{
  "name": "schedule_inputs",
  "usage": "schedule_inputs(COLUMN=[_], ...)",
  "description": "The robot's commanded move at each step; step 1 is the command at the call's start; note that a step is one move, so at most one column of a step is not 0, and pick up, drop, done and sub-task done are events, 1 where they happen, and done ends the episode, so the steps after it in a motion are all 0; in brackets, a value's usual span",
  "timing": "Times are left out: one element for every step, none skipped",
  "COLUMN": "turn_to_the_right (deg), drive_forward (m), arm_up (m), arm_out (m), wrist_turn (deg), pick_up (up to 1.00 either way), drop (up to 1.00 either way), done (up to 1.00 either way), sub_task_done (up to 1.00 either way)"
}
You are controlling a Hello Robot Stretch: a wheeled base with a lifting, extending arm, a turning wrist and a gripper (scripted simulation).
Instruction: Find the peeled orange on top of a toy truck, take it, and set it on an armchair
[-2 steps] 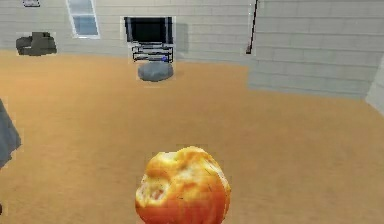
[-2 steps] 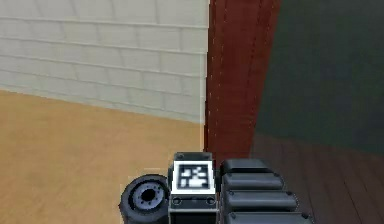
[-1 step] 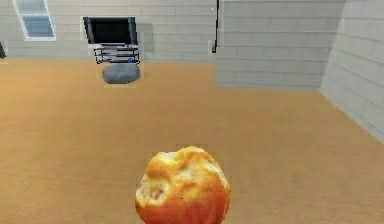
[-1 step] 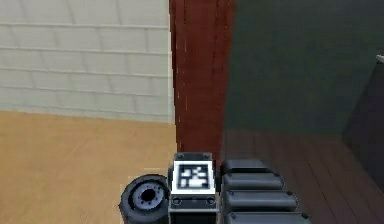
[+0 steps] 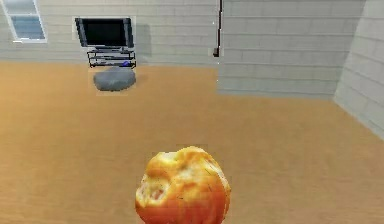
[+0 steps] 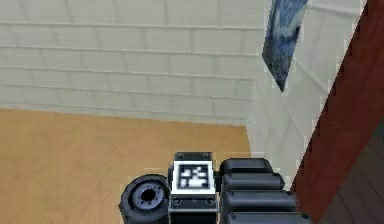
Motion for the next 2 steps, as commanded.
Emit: schedule_inputs(turn_to_the_right=[-42.0,0.0], drive_forward=[0.00,1.00], arm_up=[0.00,0.00], arm_out=[0.00,0.00], wrist_turn=[0.0,0.0], pick_up=[0.00,0.00], drop=[0.00,0.00], done=[0.00,0.00], sub_task_done=[0.00,0.00])
